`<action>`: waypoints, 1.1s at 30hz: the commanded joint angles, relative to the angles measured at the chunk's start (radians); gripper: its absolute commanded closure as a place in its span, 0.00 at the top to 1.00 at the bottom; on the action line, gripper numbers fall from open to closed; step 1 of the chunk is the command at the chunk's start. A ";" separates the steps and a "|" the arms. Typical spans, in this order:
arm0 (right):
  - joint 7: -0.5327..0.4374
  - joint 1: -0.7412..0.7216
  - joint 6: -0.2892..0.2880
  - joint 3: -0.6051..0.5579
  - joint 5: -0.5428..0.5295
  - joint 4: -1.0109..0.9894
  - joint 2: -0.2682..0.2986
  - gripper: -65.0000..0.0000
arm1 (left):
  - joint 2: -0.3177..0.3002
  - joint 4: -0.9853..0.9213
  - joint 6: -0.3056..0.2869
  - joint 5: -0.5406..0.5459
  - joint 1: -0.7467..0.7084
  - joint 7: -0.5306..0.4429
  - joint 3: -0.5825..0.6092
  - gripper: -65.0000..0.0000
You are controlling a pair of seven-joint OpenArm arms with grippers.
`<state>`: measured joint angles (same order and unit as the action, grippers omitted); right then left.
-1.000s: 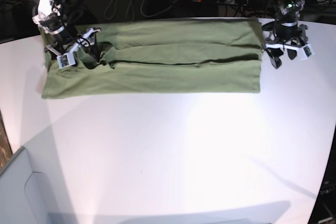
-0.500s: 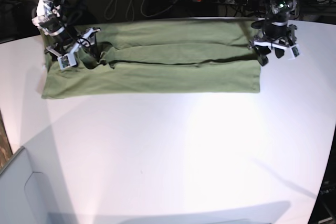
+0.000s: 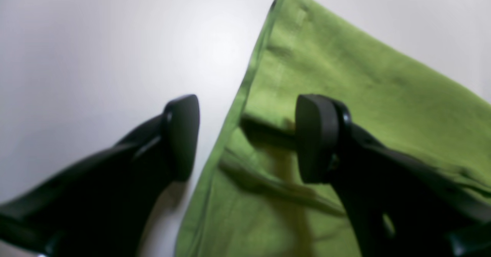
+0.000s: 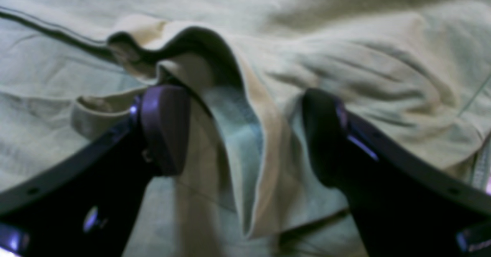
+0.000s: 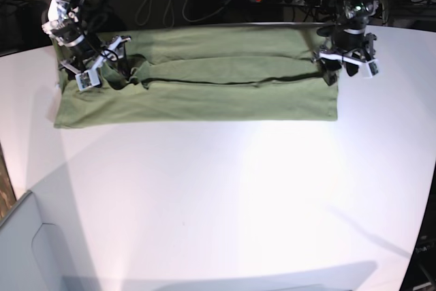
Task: Fold the T-shirt properly
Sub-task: 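Adjust the folded edge with both grippers, pressing it flat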
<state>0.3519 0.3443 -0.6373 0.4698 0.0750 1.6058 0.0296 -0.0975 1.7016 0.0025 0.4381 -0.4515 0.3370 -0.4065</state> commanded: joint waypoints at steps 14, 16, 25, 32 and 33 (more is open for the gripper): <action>-0.012 -0.001 -0.013 0.002 -0.016 0.012 0.005 0.67 | -0.008 -0.027 -0.003 0.005 -0.008 -0.022 -0.001 0.58; -0.012 -0.001 -0.013 0.002 -0.016 0.012 0.005 0.67 | -0.008 -0.027 -0.003 0.005 -0.008 -0.022 -0.001 0.58; -0.012 -0.001 -0.013 0.002 -0.016 0.012 0.003 0.67 | -0.008 -0.028 -0.003 0.005 -0.008 -0.022 0.042 0.35; -0.012 -0.001 -0.013 0.002 -0.016 0.012 0.003 0.67 | -0.008 -0.027 -0.003 0.005 -0.008 -0.026 0.042 0.27; -0.012 -0.001 -0.013 0.002 -0.016 0.012 0.003 0.67 | -0.008 -0.027 -0.003 0.005 -0.008 -0.026 0.041 0.25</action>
<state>0.3515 0.3439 -0.6373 0.4698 0.0750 1.6058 0.0277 -0.0994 1.6592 0.0029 0.4381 -0.4545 0.3298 -0.3611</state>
